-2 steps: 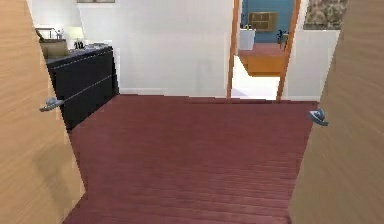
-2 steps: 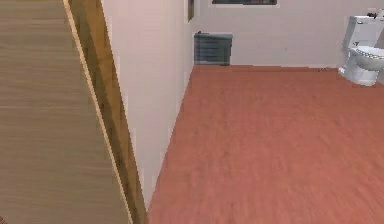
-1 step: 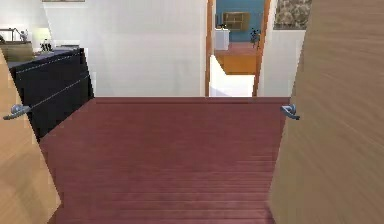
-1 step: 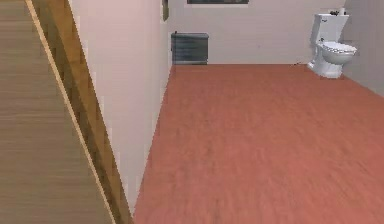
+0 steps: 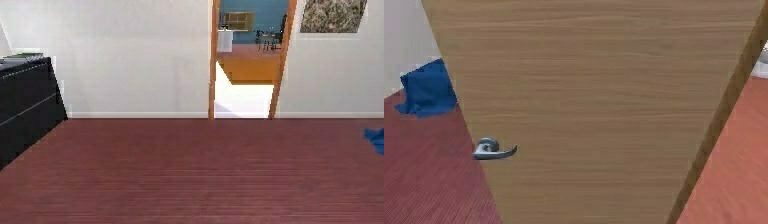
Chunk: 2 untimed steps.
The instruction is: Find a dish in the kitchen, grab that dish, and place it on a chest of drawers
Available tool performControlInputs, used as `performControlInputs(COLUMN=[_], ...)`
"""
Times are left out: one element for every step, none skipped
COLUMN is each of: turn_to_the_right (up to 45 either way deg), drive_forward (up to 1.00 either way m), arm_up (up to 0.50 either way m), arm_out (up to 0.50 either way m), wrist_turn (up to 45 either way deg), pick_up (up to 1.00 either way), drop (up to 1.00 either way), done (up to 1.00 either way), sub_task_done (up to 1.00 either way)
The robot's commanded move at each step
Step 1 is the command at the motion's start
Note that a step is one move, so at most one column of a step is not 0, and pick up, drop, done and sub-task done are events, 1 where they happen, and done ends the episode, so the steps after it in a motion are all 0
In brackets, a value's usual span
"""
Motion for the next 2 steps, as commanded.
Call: performControlInputs(turn_to_the_right=[18.0, 0.0], drive_forward=[0.0, 1.0], arm_up=[0.0, 0.0], arm_out=[0.0, 0.0], wrist_turn=[0.0, 0.0], pick_up=[0.0, 0.0], drop=[0.0, 0.0], done=[0.0, 0.0], sub_task_done=[0.0, 0.0])
